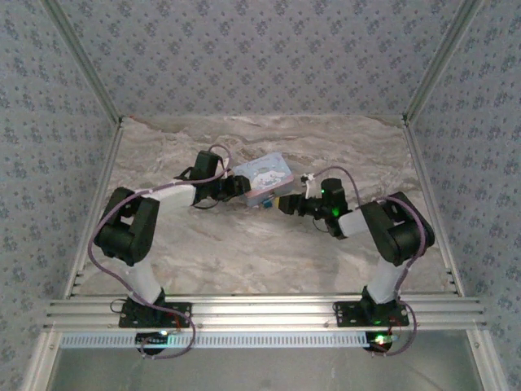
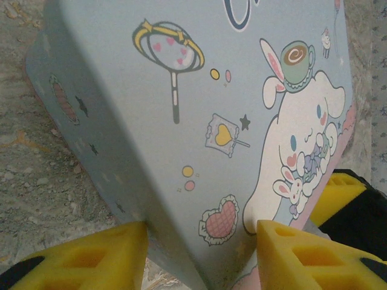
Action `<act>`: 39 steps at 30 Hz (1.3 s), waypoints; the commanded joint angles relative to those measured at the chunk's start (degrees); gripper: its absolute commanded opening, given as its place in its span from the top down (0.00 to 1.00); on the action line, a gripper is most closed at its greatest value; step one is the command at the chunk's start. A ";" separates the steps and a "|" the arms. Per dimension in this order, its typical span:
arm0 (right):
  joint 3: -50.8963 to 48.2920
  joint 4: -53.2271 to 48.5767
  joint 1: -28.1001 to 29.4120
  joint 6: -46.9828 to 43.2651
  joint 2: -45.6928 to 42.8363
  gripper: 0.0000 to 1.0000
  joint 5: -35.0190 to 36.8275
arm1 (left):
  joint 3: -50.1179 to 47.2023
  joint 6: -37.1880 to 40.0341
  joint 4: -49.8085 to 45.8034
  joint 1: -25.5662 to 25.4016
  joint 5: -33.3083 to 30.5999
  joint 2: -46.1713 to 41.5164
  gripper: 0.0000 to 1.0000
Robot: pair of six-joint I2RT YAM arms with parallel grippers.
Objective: Unlock the padlock with the key
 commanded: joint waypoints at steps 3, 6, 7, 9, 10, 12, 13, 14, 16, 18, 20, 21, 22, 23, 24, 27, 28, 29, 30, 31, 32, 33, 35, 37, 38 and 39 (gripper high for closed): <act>4.21 2.43 0.91 -1.20 4.79 0.34 -1.03 | -1.82 -0.02 -4.10 -0.47 -1.93 0.09 0.51; 5.52 2.70 1.35 -1.54 6.69 0.34 -1.25 | -1.75 -0.16 -3.92 -0.43 -1.84 0.18 0.51; 5.84 2.76 1.44 -1.74 7.30 0.34 -1.54 | -1.75 -0.19 -3.91 -0.42 -1.82 0.18 0.51; 6.38 3.20 1.66 -1.76 8.48 0.34 -2.13 | -1.75 -0.26 -3.91 -0.47 -1.85 0.18 0.51; 6.55 3.55 1.73 -1.68 8.95 0.34 -2.31 | -1.75 -0.26 -3.91 -0.47 -1.87 0.18 0.51; 6.74 4.25 1.87 -1.28 10.00 0.34 -2.54 | -1.83 -0.37 -3.91 -0.47 -1.83 0.09 0.51; 6.88 4.72 1.92 -1.10 10.41 0.35 -2.89 | -1.85 -0.44 -3.83 -0.47 -1.84 0.09 0.51; 6.98 5.08 2.06 -0.93 10.74 0.35 -3.12 | -1.84 -0.45 -3.82 -0.47 -1.95 0.09 0.51; 7.17 5.59 2.35 -0.90 11.32 0.35 -3.53 | -1.78 -0.45 -3.82 -0.47 -1.92 0.18 0.51; 7.19 6.07 2.50 -0.79 11.67 0.36 -3.59 | -1.75 -0.46 -3.91 -0.43 -1.90 0.18 0.51; 7.29 6.54 2.50 -0.70 12.03 0.38 -3.72 | -1.75 -0.46 -3.93 -0.47 -1.93 0.18 0.51; 7.36 6.70 2.50 -0.69 12.12 0.39 -3.89 | -1.75 -0.46 -4.00 -0.45 -1.94 0.18 0.51; 7.36 6.81 2.51 -0.61 12.29 0.41 -4.07 | -1.75 -0.45 -4.01 -0.46 -1.93 0.15 0.51; 7.46 6.90 2.49 -0.53 12.39 0.43 -4.12 | -1.75 -0.46 -4.00 -0.44 -1.92 0.18 0.51; 7.48 6.96 2.49 -0.52 12.49 0.44 -4.22 | -1.76 -0.46 -4.00 -0.47 -1.95 0.10 0.51; 7.31 6.89 2.46 -0.60 12.49 0.47 -4.27 | -1.75 -0.46 -4.00 -0.47 -2.01 0.17 0.51; 7.25 6.74 2.45 -0.69 12.49 0.48 -4.24 | -1.77 -0.44 -4.00 -0.43 -2.02 0.16 0.51; 7.11 6.59 2.49 -0.82 12.53 0.49 -4.15 | -1.78 -0.46 -4.00 -0.47 -2.01 0.13 0.51; 7.08 6.50 2.50 -0.87 12.53 0.50 -4.12 | -1.75 -0.46 -4.00 -0.43 -2.05 0.14 0.51; 7.08 6.34 2.50 -0.97 12.57 0.51 -4.03 | -1.83 -0.41 -4.00 -0.47 -2.01 0.17 0.51; 7.13 6.37 2.42 -0.96 12.68 0.52 -3.94 | -1.79 -0.46 -4.05 -0.46 -2.01 0.17 0.51; 7.24 6.33 2.41 -0.97 12.75 0.53 -3.92 | -1.75 -0.44 -4.00 -0.47 -2.06 0.18 0.51; 7.40 6.45 2.29 -0.74 12.92 0.57 -3.93 | -1.76 -0.41 -4.01 -0.46 -1.99 0.18 0.51; 7.65 6.54 2.31 -0.65 13.08 0.61 -4.03 | -1.79 -0.37 -4.00 -0.47 -2.04 0.18 0.51; 7.70 6.68 2.32 -0.52 13.10 0.62 -4.05 | -1.75 -0.36 -4.00 -0.47 -2.02 0.18 0.51; 7.79 6.71 2.32 -0.44 13.11 0.63 -4.07 | -1.75 -0.41 -4.00 -0.47 -2.01 0.18 0.51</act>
